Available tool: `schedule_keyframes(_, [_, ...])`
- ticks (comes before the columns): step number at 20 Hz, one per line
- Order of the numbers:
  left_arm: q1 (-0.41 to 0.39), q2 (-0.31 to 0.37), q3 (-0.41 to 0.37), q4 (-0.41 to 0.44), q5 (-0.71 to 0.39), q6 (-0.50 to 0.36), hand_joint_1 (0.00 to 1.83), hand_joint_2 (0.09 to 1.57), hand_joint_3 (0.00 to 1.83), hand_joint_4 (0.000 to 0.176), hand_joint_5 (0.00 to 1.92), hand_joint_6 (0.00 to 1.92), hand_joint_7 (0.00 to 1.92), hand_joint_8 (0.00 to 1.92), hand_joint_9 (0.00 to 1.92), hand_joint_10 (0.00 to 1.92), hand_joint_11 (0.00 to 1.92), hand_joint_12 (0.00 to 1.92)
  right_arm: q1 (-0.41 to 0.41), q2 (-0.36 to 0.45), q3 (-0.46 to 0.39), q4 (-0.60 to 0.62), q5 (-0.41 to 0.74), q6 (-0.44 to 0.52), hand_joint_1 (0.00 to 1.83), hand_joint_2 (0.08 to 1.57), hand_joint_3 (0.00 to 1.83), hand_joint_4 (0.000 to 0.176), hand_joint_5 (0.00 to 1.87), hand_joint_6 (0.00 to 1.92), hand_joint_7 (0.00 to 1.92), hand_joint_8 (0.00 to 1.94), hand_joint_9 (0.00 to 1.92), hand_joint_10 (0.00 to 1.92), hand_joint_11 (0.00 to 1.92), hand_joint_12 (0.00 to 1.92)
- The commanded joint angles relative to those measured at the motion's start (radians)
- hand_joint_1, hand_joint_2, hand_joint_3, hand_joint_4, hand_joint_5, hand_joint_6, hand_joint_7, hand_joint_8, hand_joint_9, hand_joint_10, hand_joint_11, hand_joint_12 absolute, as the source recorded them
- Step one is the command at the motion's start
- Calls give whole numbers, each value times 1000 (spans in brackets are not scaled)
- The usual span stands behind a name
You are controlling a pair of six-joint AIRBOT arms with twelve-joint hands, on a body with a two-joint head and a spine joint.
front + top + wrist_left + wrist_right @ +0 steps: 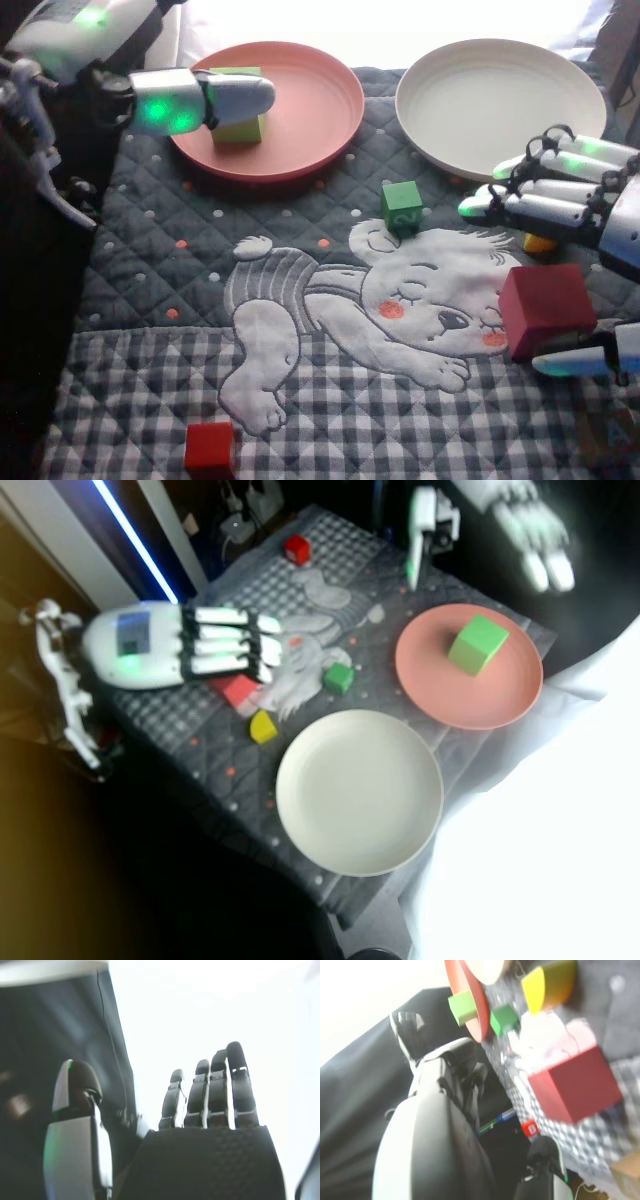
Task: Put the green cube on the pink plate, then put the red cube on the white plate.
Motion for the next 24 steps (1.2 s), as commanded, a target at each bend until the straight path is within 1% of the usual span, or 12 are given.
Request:
schedule_keyframes(1, [2,14,-15,13,-194,-3,356,992,15,176,8,3,1,0,26,83,0,1085,12,-1,-1,25,-96,4,610,922,0,0,151,262,324,77,58,478,0,965])
schedule_keyframes(2, [21,33,-41,20,-233,-3,327,981,3,176,14,3,15,3,17,40,0,888,12,-4,-1,25,-81,4,588,894,0,0,202,266,375,83,143,548,0,1288])
schedule_keyframes(7, [47,57,-86,39,-300,-3,310,968,0,176,9,2,26,1,46,28,0,804,3,-9,1,25,-49,4,675,902,0,0,225,332,397,90,28,826,0,1311])
schedule_keyframes(11, [56,60,-98,43,-321,-3,353,997,2,176,34,6,92,10,64,16,0,795,1,-21,10,25,-24,4,759,1015,0,0,466,411,605,192,238,845,0,1448])
schedule_keyframes(15, [61,65,-109,52,-342,-3,347,1025,4,173,51,4,155,11,123,24,0,874,1,-44,25,25,-3,4,1106,1096,0,0,651,607,803,621,524,1036,67,1797])
schedule_keyframes(16, [62,65,-111,54,-346,-3,330,1032,4,165,53,3,170,9,139,23,0,904,2,-46,26,25,-3,4,1186,1150,0,0,796,1078,917,1016,663,1130,282,1844])
schedule_keyframes(17, [66,65,-112,53,-351,-3,317,1039,5,161,51,1,169,6,144,22,0,915,9,-46,26,25,-3,4,1195,1169,3,0,842,1144,890,1199,705,1259,383,1884])
schedule_keyframes(18, [68,66,-113,52,-353,-3,322,1046,5,158,58,2,168,3,154,20,0,932,18,-46,26,25,-3,4,1324,1172,3,0,857,1156,877,1184,734,1415,498,1864])
schedule_keyframes(19, [73,67,-114,48,-356,-3,310,1057,7,149,63,3,169,3,157,18,0,943,36,-44,24,25,-4,4,1204,1189,6,0,849,1132,846,1355,783,1478,656,1912])
schedule_keyframes(22, [79,69,-117,44,-358,-3,313,1063,8,136,73,6,173,4,161,17,0,943,70,-40,19,25,-19,4,1323,1202,9,0,843,1059,786,1372,723,1624,666,1921])
schedule_keyframes(23, [84,71,-120,40,-360,-3,339,1064,2,145,76,3,153,0,133,3,0,851,89,-39,17,25,-29,4,1220,1193,2,0,863,1190,814,1299,607,1494,369,1921])
schedule_keyframes(24, [91,74,-124,34,-364,-3,362,1067,3,148,87,7,148,0,129,1,0,842,113,-39,18,25,-33,4,1202,1190,1,0,896,1127,793,1358,582,1476,273,1921])
